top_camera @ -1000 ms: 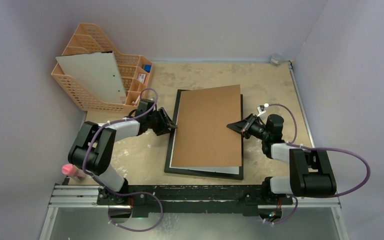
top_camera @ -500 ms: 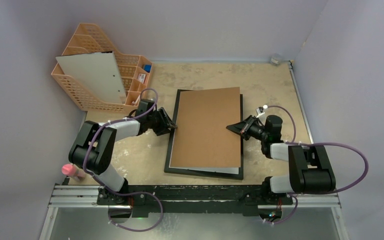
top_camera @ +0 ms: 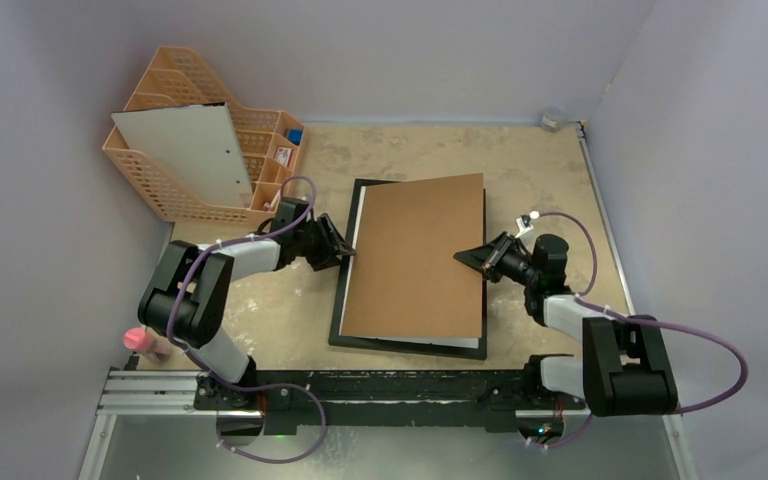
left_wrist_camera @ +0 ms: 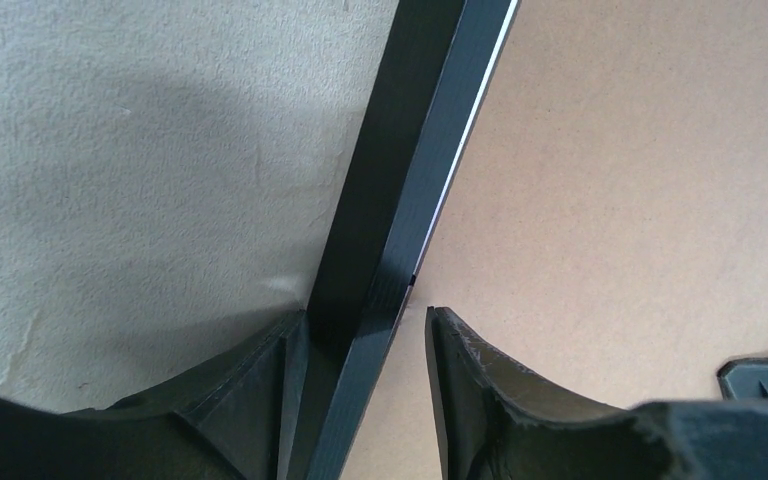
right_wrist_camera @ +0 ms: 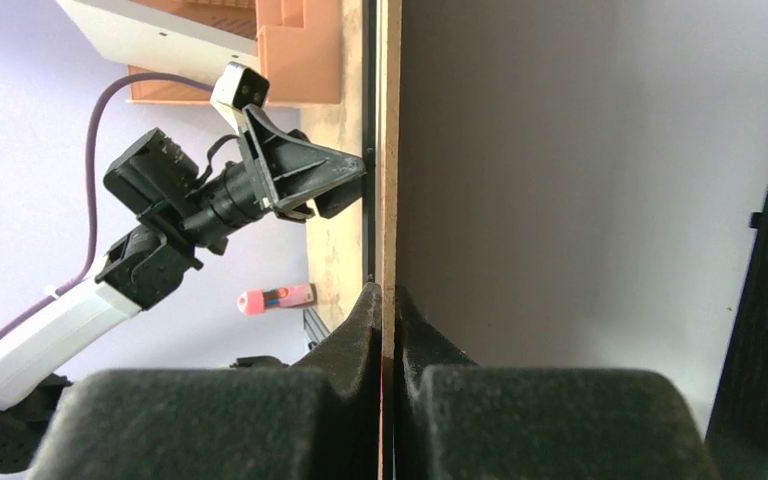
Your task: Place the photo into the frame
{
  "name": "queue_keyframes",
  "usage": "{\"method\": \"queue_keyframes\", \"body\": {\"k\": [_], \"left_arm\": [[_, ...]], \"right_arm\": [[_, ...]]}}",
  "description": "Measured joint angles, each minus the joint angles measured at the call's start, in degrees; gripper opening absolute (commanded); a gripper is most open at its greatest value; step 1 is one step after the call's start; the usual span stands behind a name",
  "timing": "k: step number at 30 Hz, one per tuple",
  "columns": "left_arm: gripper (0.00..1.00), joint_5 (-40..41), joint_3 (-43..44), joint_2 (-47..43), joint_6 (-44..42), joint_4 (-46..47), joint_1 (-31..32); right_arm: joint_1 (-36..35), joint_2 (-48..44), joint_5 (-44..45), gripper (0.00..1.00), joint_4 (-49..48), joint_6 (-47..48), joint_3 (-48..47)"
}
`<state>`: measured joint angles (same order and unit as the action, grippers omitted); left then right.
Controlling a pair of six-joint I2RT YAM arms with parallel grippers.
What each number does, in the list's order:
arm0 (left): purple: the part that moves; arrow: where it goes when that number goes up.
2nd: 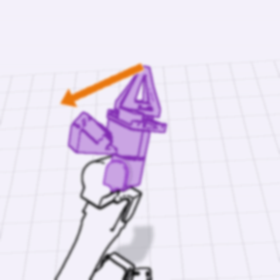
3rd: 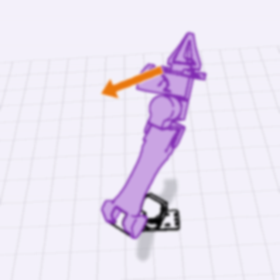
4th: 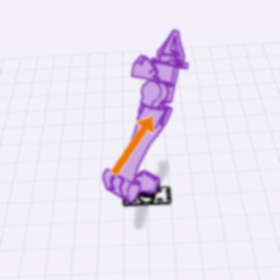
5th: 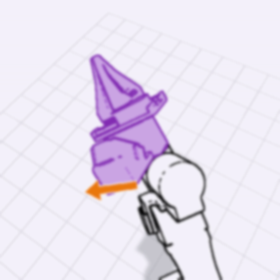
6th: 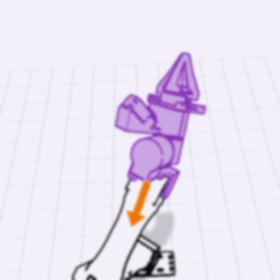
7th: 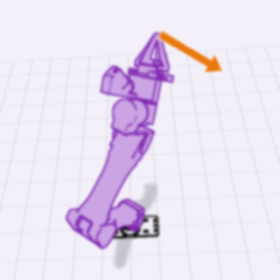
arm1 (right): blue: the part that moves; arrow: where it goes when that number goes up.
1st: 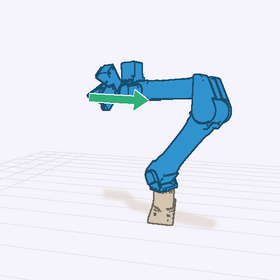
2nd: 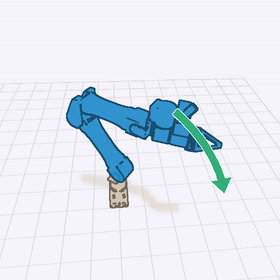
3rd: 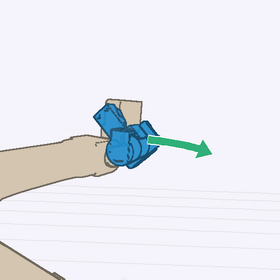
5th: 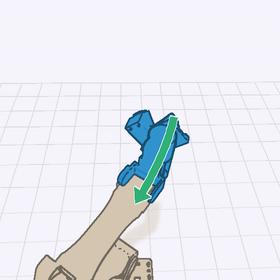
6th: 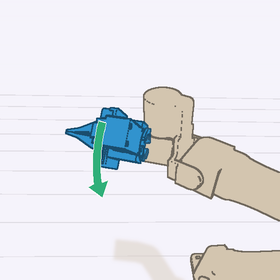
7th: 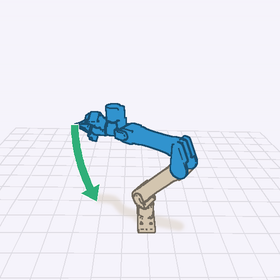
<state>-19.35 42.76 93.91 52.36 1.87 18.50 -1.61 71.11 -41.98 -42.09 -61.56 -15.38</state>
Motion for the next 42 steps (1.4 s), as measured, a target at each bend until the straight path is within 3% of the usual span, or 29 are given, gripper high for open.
{"method": "queue_keyframes", "body": {"k": [11,17,27,37,42], "left_arm": [[0.53,-0.4,0.3,0.2,-0.2,0.2,0.0],[0.53,-0.3,0.6,0.3,-0.9,0.0,-0.1],[0.54,0.4,1.6,0.5,-1.2,-1.4,0.0],[0.55,0.9,1.9,0.6,-1.2,-1.6,0.0],[0.56,1.1,2.1,0.7,-1.2,-1.6,0.0]], "right_arm": [[0.3,10.4,-2.2,0.00,-2.4,3.1,-1.9],[0.6,13.5,-2.8,0.29,-1.0,6.5,-4.1],[-0.2,14.2,0.1,0.65,17.1,18.7,-13.0],[-0.2,14.9,2.0,0.71,30.4,27.7,-19.5],[-0.3,14.7,2.0,0.81,33.8,28.1,-19.5]]}}
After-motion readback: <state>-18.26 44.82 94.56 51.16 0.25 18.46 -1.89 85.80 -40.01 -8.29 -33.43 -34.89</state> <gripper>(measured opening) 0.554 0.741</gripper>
